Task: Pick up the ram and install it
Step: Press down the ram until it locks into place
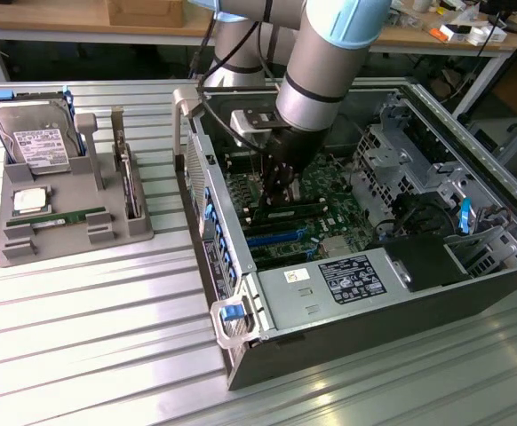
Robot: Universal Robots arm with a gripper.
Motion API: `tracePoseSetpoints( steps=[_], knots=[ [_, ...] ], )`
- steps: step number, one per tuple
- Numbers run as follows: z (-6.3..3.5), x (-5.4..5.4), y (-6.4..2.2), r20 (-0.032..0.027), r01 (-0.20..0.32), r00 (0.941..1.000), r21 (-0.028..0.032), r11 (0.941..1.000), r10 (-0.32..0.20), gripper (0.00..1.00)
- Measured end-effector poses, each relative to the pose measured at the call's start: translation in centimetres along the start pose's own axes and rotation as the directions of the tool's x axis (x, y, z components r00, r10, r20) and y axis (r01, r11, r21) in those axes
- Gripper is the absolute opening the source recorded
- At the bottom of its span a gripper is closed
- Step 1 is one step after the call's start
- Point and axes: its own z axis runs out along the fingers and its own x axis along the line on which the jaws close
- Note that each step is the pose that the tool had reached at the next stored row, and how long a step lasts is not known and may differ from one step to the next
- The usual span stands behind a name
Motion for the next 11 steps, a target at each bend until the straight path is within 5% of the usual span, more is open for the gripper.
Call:
tracePoseSetpoints(
  steps=[1, 7, 11],
  knots=[
    [0.08, 0.09, 0.04, 0.0049, 0.0, 1.0, 0.0, 1.0, 0.0, 0.11],
    [0.64, 0.35, 0.04, 0.0089, 0.001, 1.0, -0.0001, 1.0, -0.001, 0.11],
    [0.87, 0.51, 0.01, 0.0182, 0.001, 0.9998, 0.0002, 1.0, -0.001, 0.11]
  ],
)
